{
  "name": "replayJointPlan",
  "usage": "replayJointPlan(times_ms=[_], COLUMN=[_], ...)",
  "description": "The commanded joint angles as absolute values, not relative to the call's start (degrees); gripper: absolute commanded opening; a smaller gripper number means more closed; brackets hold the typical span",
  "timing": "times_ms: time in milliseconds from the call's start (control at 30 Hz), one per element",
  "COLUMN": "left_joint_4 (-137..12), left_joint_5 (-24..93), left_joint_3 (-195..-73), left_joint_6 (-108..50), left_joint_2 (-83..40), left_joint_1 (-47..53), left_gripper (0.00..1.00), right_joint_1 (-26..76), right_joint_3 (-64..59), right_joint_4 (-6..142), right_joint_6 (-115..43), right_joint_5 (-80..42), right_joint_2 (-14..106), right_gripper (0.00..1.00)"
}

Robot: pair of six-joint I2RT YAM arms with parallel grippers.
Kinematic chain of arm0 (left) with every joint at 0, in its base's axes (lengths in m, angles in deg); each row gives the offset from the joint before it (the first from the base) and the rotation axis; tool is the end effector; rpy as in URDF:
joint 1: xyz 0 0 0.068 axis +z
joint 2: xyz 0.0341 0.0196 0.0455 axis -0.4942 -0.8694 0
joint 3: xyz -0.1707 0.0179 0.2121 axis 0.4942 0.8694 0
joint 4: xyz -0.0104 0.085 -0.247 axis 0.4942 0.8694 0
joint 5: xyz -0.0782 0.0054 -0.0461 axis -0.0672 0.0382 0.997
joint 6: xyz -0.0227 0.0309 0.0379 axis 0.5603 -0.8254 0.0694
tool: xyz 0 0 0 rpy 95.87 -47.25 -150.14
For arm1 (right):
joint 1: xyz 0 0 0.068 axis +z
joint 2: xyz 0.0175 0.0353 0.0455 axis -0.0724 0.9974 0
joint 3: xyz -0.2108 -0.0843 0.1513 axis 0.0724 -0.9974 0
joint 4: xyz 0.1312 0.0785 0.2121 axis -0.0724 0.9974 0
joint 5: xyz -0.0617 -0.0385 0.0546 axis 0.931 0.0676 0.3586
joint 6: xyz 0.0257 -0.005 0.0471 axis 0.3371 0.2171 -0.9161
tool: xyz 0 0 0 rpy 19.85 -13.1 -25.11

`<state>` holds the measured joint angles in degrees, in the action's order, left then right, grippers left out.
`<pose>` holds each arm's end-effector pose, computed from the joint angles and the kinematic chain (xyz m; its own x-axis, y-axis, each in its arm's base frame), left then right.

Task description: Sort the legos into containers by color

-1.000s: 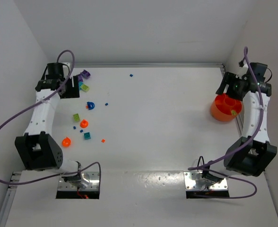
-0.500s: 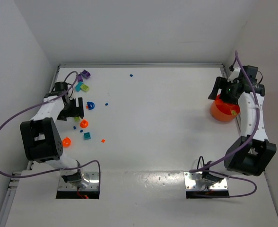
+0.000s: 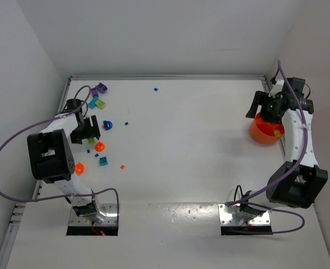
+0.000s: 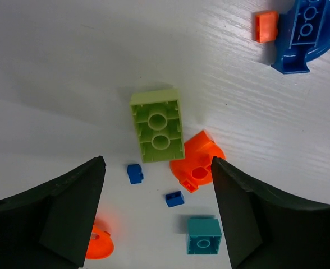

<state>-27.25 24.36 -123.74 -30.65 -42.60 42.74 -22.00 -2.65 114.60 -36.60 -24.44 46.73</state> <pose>0.3177 0.0751 0.1866 -0.8426 -0.3746 -0.3869 -0.3908 0.9196 -0.0391 0.2854 -0.0833 0.3224 -0.7313 0.3703 -0.5728 0.2644 0.9280 0.2624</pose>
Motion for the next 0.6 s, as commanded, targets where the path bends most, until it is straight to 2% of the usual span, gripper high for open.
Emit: replayJointPlan(times_ms=[0, 467, 567], left_joint_4=[-29.37, -31.74, -31.74], left_joint_5=[24.83, 24.83, 26.40], left_joint_3=[-125.62, -125.88, -126.94], left_joint_6=[-27.91, -28.52, -28.52], left_joint_2=[-43.84, -48.06, -48.77], left_joint_1=[43.33, 45.00, 45.61], left_gripper=[0.82, 0.63, 0.55], right_joint_1=[-21.64, -21.64, -21.64], right_joint_3=[-2.39, -2.39, -2.92], right_joint_4=[114.05, 114.58, 114.58], right_joint_6=[-36.93, -37.46, -37.46], right_joint_5=[-25.05, -25.49, -26.02], right_joint_2=[46.42, 47.48, 46.96], right_gripper=[0.78, 0.78, 0.76])
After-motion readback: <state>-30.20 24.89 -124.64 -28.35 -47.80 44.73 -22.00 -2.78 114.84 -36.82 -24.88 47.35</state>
